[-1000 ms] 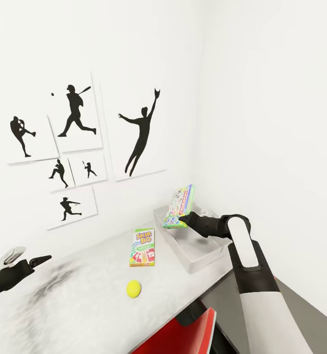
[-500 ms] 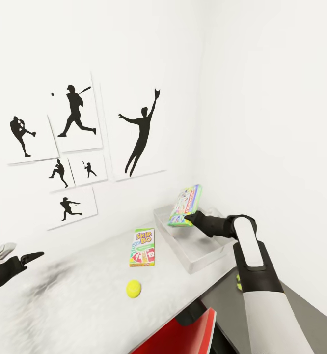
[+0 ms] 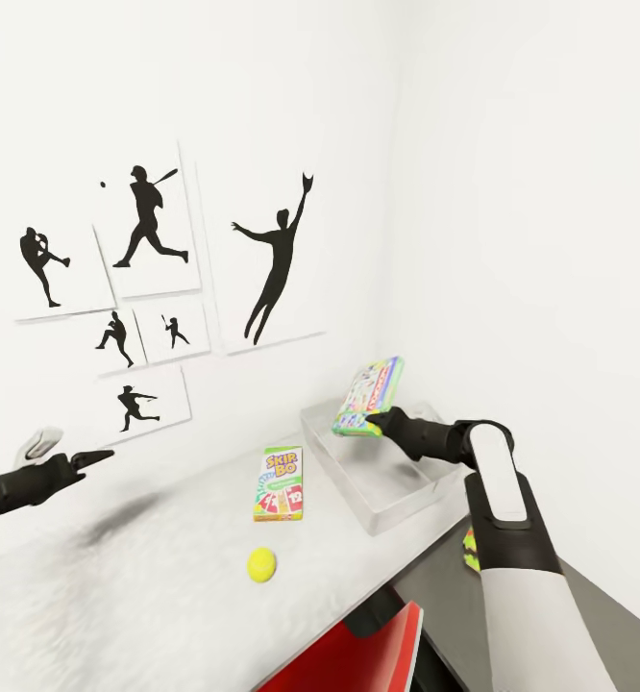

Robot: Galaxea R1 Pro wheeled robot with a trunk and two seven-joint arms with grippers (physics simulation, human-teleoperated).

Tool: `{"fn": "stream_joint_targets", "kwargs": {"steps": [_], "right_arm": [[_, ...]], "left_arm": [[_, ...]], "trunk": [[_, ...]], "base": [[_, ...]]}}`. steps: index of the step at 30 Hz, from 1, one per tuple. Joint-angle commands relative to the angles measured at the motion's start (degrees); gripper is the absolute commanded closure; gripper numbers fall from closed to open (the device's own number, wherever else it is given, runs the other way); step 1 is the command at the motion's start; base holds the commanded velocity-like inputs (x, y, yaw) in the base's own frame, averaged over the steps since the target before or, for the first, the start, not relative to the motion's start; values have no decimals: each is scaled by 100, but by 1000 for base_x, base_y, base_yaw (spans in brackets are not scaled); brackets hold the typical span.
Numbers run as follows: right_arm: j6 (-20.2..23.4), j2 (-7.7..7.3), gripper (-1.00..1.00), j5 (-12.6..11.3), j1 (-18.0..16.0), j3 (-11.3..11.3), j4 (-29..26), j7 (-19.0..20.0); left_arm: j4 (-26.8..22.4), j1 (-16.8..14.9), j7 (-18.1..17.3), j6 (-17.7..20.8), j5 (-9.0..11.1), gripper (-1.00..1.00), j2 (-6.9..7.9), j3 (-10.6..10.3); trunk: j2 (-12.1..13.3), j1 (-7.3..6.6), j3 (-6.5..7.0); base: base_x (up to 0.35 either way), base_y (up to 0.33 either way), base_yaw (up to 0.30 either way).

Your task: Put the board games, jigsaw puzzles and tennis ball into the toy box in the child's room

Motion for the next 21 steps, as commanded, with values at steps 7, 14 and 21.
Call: {"fn": "stream_joint_targets", "kwargs": {"steps": [7, 14, 21], "right_arm": [[19, 11, 100, -152, -17, -56, -90, -67], [19, 5, 100, -155, -102, -60, -247, -67], [19, 1, 100, -154, -245, -67, -257, -73]], "left_arm": [[341, -587, -34, 40, -41, -100, -12, -72], [1027, -1185, -33, 40, -64, -100, -28, -404], [1126, -1341, -41, 40, -33, -100, -21, -658]], "trunk": [[-14, 4, -14], [-14, 4, -14], [-14, 4, -14]], "base": [[0, 0, 0], [0, 0, 0], [0, 0, 0]]}}
